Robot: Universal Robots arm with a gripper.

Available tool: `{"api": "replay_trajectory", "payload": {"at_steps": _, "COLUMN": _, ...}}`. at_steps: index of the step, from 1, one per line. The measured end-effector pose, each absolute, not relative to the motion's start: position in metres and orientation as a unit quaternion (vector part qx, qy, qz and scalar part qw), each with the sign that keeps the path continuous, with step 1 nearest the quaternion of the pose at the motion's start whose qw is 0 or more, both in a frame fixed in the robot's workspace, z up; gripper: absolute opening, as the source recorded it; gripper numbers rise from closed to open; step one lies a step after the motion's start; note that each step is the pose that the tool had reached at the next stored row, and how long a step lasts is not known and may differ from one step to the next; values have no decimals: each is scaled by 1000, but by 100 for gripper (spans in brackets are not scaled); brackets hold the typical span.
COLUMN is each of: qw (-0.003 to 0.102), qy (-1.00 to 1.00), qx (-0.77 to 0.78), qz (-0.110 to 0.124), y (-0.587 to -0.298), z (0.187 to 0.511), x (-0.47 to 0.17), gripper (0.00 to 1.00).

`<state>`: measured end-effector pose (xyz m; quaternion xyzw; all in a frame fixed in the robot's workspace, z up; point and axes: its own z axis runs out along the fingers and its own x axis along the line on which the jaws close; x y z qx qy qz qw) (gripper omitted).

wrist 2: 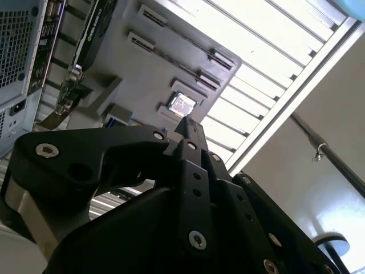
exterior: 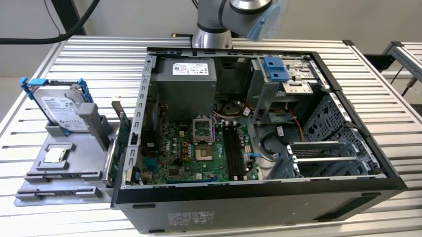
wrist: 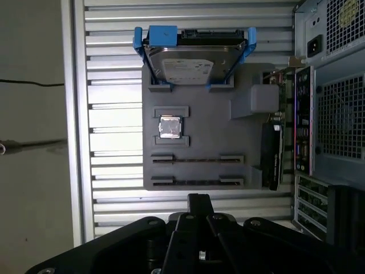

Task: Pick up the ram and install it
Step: 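Pick up the ram and move it above insertion slot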

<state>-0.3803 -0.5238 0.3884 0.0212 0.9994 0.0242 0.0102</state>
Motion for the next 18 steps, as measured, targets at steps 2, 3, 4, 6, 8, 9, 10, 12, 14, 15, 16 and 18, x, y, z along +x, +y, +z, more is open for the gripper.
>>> {"api": "replay_trajectory", "payload": {"at_steps": 2, "qw": 10, "qy": 999, "qx": 20, "qz": 24, "y": -524, "z": 388, "x": -380, "gripper": 0}}
{"api": "replay_trajectory", "payload": {"at_steps": 3, "qw": 10, "qy": 999, "qx": 19, "qz": 24, "y": -524, "z": 388, "x": -380, "gripper": 0}}
{"api": "replay_trajectory", "payload": {"at_steps": 4, "qw": 10, "qy": 1000, "qx": 18, "qz": 24, "y": -524, "z": 388, "x": -380, "gripper": 0}}
{"api": "replay_trajectory", "payload": {"at_steps": 6, "qw": 10, "qy": 1000, "qx": 13, "qz": 24, "y": -524, "z": 388, "x": -380, "gripper": 0}}
{"api": "replay_trajectory", "payload": {"at_steps": 8, "qw": 10, "qy": 1000, "qx": 8, "qz": 24, "y": -524, "z": 389, "x": -380, "gripper": 0}}
{"api": "replay_trajectory", "payload": {"at_steps": 9, "qw": 10, "qy": 1000, "qx": 5, "qz": 24, "y": -524, "z": 389, "x": -380, "gripper": 0}}
{"api": "replay_trajectory", "payload": {"at_steps": 10, "qw": 10, "qy": 1000, "qx": 2, "qz": 24, "y": -524, "z": 389, "x": -380, "gripper": 0}}
{"api": "replay_trajectory", "payload": {"at_steps": 12, "qw": 10, "qy": 1000, "qx": -5, "qz": 24, "y": -524, "z": 389, "x": -380, "gripper": 0}}
{"api": "replay_trajectory", "payload": {"at_steps": 14, "qw": 9, "qy": 1000, "qx": -13, "qz": 24, "y": -524, "z": 389, "x": -380, "gripper": 0}}
{"api": "replay_trajectory", "payload": {"at_steps": 15, "qw": 9, "qy": 999, "qx": -18, "qz": 24, "y": -524, "z": 389, "x": -380, "gripper": 0}}
{"api": "replay_trajectory", "payload": {"at_steps": 16, "qw": 9, "qy": 999, "qx": -23, "qz": 25, "y": -524, "z": 389, "x": -380, "gripper": 0}}
{"api": "replay_trajectory", "payload": {"at_steps": 18, "qw": 9, "qy": 999, "qx": -33, "qz": 25, "y": -524, "z": 389, "x": -380, "gripper": 0}}
